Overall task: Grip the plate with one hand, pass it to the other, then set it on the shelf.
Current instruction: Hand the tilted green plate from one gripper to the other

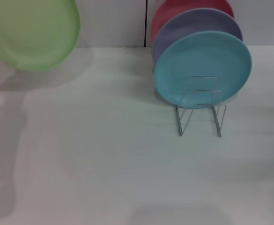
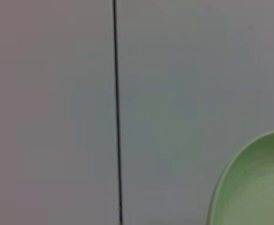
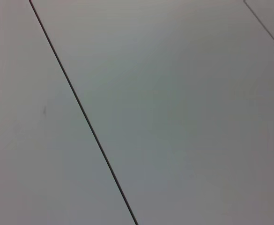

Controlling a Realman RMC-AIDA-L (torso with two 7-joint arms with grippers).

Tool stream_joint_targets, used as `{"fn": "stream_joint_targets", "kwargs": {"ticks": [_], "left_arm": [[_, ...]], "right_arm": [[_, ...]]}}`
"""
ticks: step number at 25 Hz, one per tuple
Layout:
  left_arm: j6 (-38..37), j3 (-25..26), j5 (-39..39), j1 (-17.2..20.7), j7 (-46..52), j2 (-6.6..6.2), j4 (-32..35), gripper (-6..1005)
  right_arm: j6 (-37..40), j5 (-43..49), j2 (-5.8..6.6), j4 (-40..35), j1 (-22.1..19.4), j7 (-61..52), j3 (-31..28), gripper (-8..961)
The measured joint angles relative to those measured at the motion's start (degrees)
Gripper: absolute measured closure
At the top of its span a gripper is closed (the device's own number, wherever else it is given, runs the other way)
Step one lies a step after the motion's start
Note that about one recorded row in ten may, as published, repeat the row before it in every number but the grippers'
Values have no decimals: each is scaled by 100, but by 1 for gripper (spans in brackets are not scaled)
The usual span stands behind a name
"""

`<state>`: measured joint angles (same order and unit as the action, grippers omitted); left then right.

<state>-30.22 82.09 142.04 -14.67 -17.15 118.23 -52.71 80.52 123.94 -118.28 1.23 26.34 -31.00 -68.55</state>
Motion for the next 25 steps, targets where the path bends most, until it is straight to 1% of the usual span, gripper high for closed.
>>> {"fn": "stream_joint_targets", "kwargs": {"ticks": [2,4,6,7,8,10,12,14,20,25], "left_arm": [[-843,-244,30,-68,281,0,504,964],[-1647,-469,118,-191,846,-14,1077,964],[-2470,-614,399,-393,1700,-22,1847,964],[-3080,-659,668,-570,2407,-15,2489,964],[-3080,-659,668,-570,2407,-15,2489,964],[-3530,-682,912,-697,3048,-2,3006,964],[-3702,-734,1093,-733,3473,-1,3249,964],[-3785,-832,1230,-728,3738,-2,3338,964],[-4133,-1411,1269,-581,3878,3,3393,966],[-4361,-1737,1269,-425,3884,21,3454,967]], "right_arm": [[-12,0,4,2,8,3,0,306],[-16,0,5,5,19,47,0,306],[-16,5,6,13,30,140,1,306],[-14,12,5,18,40,205,4,306],[-11,18,0,20,51,251,6,306],[-9,25,-14,22,66,299,8,306],[-17,27,-17,21,72,304,9,307],[-19,28,-17,21,73,305,8,307],[11,37,-23,29,82,304,15,307],[124,41,-27,232,-17,248,185,306]]}}
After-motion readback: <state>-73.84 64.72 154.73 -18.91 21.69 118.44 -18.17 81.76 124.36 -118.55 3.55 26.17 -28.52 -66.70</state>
